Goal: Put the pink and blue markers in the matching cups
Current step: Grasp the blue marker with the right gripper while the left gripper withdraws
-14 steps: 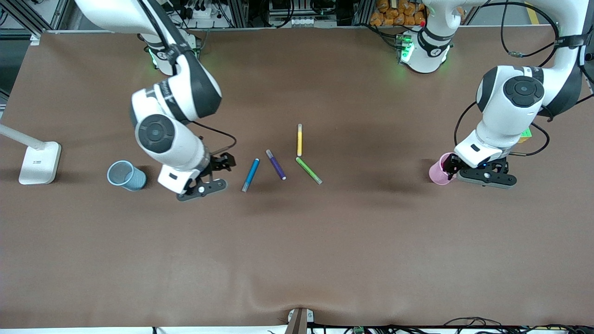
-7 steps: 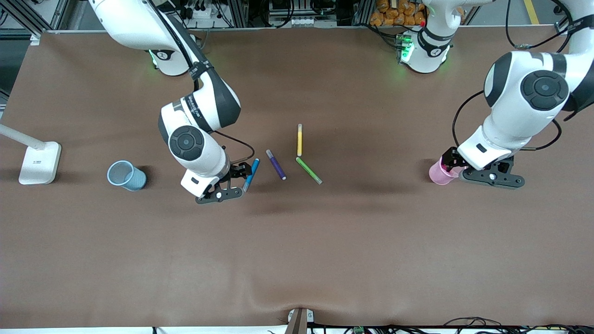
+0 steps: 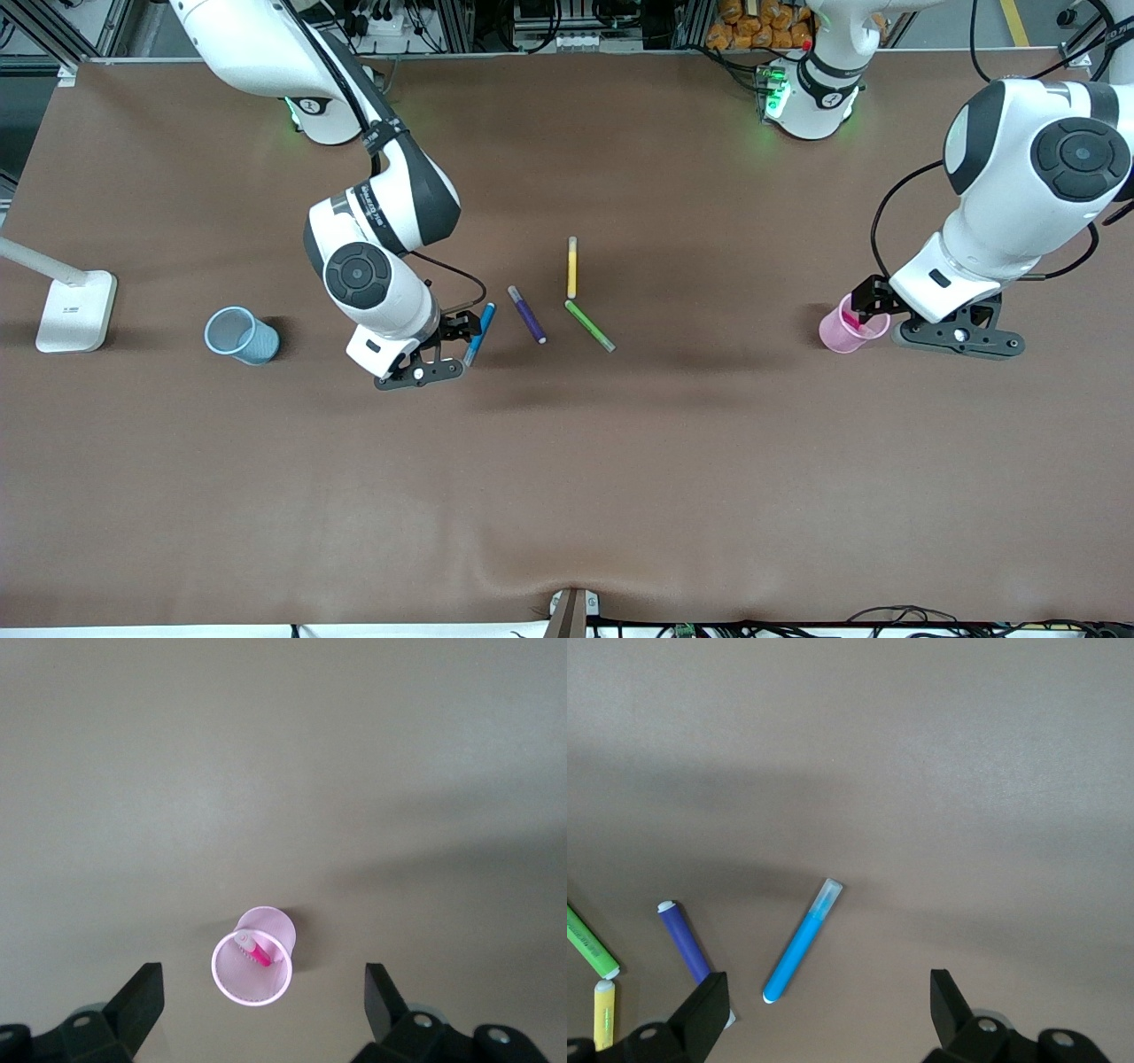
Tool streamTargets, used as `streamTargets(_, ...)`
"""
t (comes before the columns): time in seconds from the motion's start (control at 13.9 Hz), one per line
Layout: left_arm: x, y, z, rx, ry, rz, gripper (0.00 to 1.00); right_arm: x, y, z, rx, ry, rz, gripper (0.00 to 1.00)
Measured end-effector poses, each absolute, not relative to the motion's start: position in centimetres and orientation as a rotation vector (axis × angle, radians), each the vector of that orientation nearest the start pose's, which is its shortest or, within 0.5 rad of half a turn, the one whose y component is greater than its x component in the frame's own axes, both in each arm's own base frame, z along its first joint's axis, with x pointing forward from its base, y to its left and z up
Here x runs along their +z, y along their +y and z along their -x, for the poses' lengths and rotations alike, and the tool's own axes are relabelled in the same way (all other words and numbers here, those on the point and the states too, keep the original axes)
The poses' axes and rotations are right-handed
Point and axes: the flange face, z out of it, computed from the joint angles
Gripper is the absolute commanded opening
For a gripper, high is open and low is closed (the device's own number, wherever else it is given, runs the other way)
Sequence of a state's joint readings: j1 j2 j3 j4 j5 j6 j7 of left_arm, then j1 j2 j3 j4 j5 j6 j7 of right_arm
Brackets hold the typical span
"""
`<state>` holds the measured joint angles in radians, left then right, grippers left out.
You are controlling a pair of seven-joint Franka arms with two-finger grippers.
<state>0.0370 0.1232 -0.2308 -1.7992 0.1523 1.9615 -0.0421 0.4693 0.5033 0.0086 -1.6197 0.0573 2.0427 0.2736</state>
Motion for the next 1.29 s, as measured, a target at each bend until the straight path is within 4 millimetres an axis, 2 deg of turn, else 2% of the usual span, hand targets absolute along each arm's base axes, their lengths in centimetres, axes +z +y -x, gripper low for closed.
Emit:
streamTargets(0.22,50.0,-8.8,-59.5,-0.051,0.263,3.010,1.00,32.4,31.2,-59.7,0.149,-0.273,3.106,1.00)
streamTargets(0.58,55.8,-5.4,-58.9,0.009,0.093,3.120,1.00,32.4,31.2,-59.8,0.149,-0.272,3.107,1.00)
streamTargets(0.72,58.0,-4.2,-57.5,0.062,0.051,3.147,1.00,32.4,31.2,-59.8,0.150,-0.272,3.107,1.00)
streamTargets(0.93,61.0,-4.0,-55.4,0.048,0.060,3.148,1.00,32.3,31.2,-59.8,0.152,-0.272,3.108,1.00)
streamTargets(1.15,62.0,-2.7,-54.5,0.052,0.083,3.148,1.00,31.8,31.2,-59.7,0.164,-0.202,3.117,1.00)
streamTargets(1.29,62.1,-1.2,-54.5,0.052,0.093,3.149,1.00,30.8,32.1,-59.3,0.176,-0.120,3.128,1.00)
